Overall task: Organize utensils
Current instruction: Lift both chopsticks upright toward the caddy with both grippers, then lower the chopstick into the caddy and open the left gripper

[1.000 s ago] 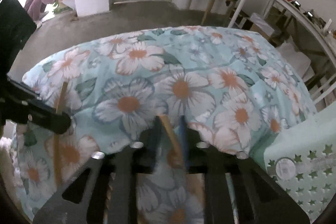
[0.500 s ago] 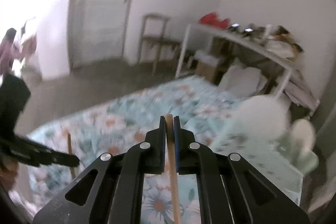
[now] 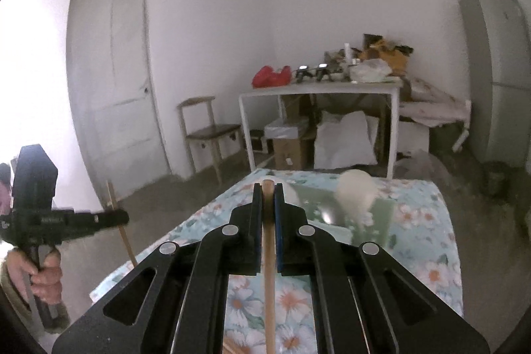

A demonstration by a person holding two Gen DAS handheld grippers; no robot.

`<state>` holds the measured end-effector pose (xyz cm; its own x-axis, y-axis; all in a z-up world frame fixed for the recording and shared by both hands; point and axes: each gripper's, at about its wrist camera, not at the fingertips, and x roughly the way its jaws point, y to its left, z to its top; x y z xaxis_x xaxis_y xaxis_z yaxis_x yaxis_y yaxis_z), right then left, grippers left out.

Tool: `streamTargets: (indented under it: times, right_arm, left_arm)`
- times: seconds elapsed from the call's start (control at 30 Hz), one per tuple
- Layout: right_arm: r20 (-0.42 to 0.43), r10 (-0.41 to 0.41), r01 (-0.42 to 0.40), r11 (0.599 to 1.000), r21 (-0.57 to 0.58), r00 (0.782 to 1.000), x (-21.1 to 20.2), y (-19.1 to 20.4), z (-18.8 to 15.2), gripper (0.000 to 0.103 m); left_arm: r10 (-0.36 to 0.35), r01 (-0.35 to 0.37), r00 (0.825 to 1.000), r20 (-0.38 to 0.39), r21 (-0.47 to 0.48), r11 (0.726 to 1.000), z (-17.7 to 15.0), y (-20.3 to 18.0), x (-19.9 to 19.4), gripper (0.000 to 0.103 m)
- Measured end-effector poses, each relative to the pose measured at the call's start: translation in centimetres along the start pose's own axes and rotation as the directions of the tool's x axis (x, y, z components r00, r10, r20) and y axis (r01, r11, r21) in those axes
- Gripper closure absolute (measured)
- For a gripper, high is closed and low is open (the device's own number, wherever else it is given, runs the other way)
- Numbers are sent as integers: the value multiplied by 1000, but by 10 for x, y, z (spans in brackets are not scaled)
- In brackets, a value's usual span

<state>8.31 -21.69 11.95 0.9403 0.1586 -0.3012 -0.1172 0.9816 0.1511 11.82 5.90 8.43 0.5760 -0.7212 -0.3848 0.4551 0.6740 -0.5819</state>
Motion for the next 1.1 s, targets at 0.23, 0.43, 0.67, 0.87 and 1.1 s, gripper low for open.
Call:
streamTargets:
  times: [0.23,0.43,0.67,0.87,1.1]
  right_arm:
    - [46,-57,53,994,93,997,-25,-27,-5,98]
    - [61,-83,74,987,141,995,-35,-43,-5,98]
    - [59,-90,81,986,145,994,-39,-45,-9,98]
    - [50,-83,75,985,153,995,-37,-51,-8,98]
    - [45,-73,66,986,153,996,-36,-52,-9,98]
  left_arm:
    - [-100,88,989,112,105,991,44,-47,-4,98]
    - [-188,142,958,214,211,967,72,-89,5,98]
    - [-184,83,938,295,324,943,97,-126,41,98]
    - [-129,-15,935,330,401,916,102,-141,83,98]
    - [-73,-54,958,276,429,902,89,-138,135,98]
